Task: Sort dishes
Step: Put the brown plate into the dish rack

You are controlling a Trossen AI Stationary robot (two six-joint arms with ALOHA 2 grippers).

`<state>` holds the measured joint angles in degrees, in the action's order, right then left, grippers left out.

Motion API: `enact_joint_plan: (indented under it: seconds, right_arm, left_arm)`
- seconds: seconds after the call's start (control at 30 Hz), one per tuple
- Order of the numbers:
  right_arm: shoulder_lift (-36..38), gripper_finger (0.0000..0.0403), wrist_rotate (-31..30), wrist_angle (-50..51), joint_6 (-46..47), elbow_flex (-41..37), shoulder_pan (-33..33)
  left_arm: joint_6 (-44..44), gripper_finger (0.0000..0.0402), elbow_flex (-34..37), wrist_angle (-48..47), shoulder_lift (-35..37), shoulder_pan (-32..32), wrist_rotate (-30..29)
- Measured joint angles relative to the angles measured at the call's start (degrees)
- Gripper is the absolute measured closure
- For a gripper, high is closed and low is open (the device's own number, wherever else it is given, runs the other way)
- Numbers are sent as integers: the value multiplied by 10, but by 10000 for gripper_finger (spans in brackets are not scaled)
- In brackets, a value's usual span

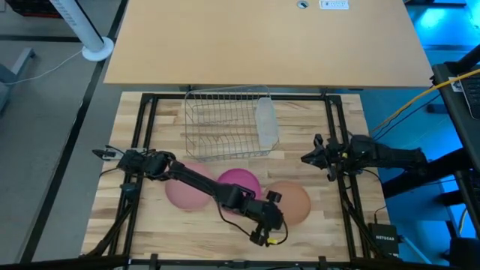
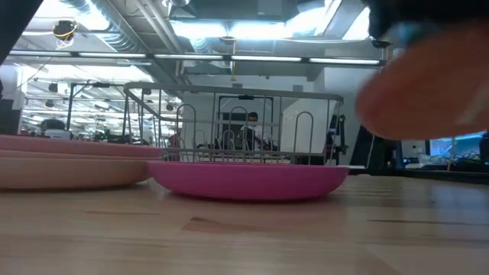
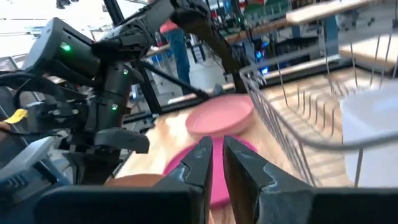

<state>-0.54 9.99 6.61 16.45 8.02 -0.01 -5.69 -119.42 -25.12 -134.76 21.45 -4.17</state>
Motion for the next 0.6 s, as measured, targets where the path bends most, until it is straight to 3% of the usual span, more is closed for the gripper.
enact_joint_plan:
  seconds: [0.27, 0.43, 0.6]
  right_arm:
    - [0, 358, -3, -2, -34, 39, 0]
    - [0, 358, -3, 0, -35, 43, 0]
    - [0, 358, -3, 6, -35, 43, 0]
  left_arm:
    - [195, 400, -3, -74, 76, 10, -22]
    - [228, 401, -3, -82, 115, 25, -105]
    - [246, 401, -3, -134, 176, 36, -252]
